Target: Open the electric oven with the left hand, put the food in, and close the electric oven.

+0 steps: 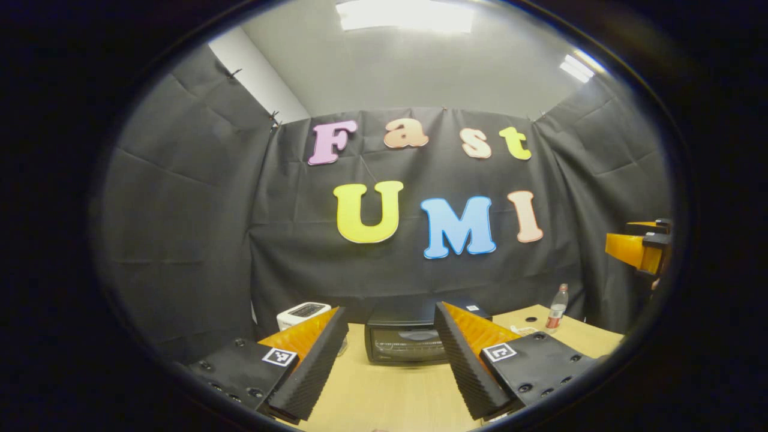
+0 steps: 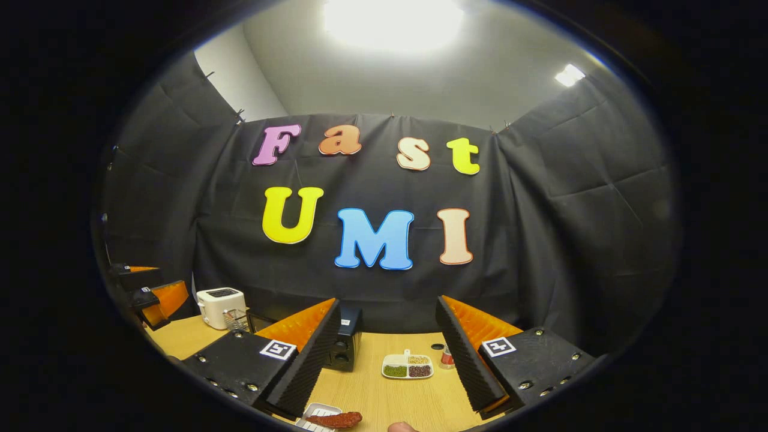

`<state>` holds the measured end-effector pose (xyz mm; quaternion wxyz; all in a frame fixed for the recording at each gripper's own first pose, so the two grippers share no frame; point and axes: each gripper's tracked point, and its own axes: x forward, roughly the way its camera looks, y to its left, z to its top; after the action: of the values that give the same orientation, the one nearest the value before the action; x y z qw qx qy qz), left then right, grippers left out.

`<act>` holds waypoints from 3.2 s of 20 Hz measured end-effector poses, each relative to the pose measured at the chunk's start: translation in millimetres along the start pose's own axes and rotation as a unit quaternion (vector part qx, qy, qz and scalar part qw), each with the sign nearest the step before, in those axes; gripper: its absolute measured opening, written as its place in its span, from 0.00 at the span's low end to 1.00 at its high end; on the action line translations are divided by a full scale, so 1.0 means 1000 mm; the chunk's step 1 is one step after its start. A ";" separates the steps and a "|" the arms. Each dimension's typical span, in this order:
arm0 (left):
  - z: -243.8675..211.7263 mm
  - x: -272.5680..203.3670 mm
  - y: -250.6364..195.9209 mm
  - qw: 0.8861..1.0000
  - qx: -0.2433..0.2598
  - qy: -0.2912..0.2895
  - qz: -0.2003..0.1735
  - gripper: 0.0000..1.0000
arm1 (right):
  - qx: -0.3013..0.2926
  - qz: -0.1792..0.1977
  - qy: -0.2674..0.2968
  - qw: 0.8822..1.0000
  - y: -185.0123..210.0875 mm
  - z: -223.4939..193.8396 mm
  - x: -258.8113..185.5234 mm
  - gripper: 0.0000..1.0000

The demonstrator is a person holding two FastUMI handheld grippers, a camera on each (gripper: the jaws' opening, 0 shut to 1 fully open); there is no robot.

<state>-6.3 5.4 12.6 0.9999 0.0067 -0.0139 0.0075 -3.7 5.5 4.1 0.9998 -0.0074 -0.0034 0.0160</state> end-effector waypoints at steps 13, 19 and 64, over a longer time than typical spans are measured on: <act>-0.002 0.006 -0.037 1.000 0.004 -0.005 0.004 0.99 | 0.018 0.028 -0.002 0.999 -0.020 -0.013 -0.005 0.96; -0.016 0.054 -0.044 1.000 -0.012 0.006 -0.005 0.97 | 0.028 0.018 0.010 0.999 -0.032 -0.024 0.003 0.97; -0.234 0.254 -0.091 0.985 -0.001 0.142 -0.100 0.97 | -0.035 -0.127 0.078 0.988 -0.031 -0.049 0.034 0.96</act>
<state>255.3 -78.2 -215.5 0.9874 0.0062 0.1289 -0.0912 31.2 -25.1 -44.3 0.9901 -0.0430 0.0728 -0.1119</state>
